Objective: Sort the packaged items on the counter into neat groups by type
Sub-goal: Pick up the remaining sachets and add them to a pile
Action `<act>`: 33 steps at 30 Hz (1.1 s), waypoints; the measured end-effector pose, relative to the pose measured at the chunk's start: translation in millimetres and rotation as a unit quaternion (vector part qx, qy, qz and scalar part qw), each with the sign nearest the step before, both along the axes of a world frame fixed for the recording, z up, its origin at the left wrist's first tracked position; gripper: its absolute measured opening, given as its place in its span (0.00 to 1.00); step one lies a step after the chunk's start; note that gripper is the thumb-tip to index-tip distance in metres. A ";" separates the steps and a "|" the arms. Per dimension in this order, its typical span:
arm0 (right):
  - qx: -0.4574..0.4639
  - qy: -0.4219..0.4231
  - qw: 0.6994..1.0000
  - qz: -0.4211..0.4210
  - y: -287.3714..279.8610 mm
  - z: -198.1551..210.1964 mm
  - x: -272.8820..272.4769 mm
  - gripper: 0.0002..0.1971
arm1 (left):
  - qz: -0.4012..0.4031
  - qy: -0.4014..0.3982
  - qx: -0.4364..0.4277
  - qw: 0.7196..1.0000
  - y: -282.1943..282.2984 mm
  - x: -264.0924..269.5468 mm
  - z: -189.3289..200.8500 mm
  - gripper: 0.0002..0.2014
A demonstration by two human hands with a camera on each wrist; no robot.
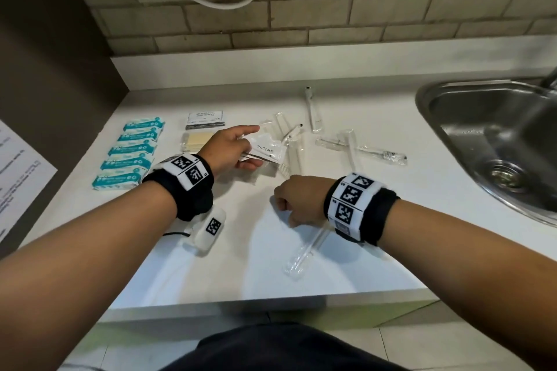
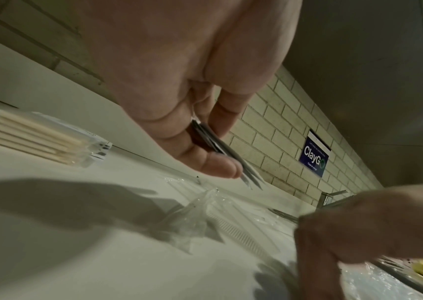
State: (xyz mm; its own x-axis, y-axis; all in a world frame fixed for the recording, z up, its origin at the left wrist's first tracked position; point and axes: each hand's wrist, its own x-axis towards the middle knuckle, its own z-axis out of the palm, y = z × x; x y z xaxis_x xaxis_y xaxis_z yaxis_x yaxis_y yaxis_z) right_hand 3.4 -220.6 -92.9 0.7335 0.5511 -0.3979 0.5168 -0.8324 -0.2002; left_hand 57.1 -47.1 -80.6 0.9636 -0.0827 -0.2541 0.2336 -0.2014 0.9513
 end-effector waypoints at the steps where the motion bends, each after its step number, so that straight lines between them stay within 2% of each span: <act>1: 0.001 -0.006 1.000 0.005 0.7 1.1 1.8 0.14 | 0.000 0.000 0.001 1.000 0.2 -1.1 0.4 0.25; 14: -0.005 0.024 1.000 -0.001 5.4 3.2 15.7 0.12 | -0.005 -0.007 -0.008 1.000 -6.9 -9.2 7.2 0.21; 18: -0.014 0.023 0.999 0.024 4.0 5.6 16.0 0.04 | -0.004 -0.004 -0.009 1.000 -5.3 -11.1 7.7 0.21; 19: -0.006 0.012 1.000 0.027 3.0 6.6 15.4 0.01 | -0.002 0.000 -0.010 1.000 -4.5 -11.4 6.5 0.21; 22: 0.051 0.018 0.998 0.007 -0.9 17.4 20.4 0.14 | 0.007 0.012 -0.013 1.000 -1.6 -12.7 2.3 0.21; 24: 0.083 0.025 0.996 0.015 -2.1 29.9 27.0 0.17 | 0.009 0.018 -0.007 1.000 0.3 -14.9 -1.6 0.21; 27: 0.114 0.019 0.993 0.025 -5.6 46.5 36.6 0.14 | 0.022 0.033 -0.015 0.999 1.0 -17.4 -4.4 0.21; 31: 0.208 0.004 0.978 0.000 -9.7 70.2 52.2 0.04 | 0.047 0.035 -0.037 0.998 4.4 -17.6 1.5 0.20; 33: 0.273 -0.036 0.961 -0.019 -7.2 81.0 59.9 0.10 | 0.053 0.033 -0.046 0.997 8.9 -19.2 5.5 0.20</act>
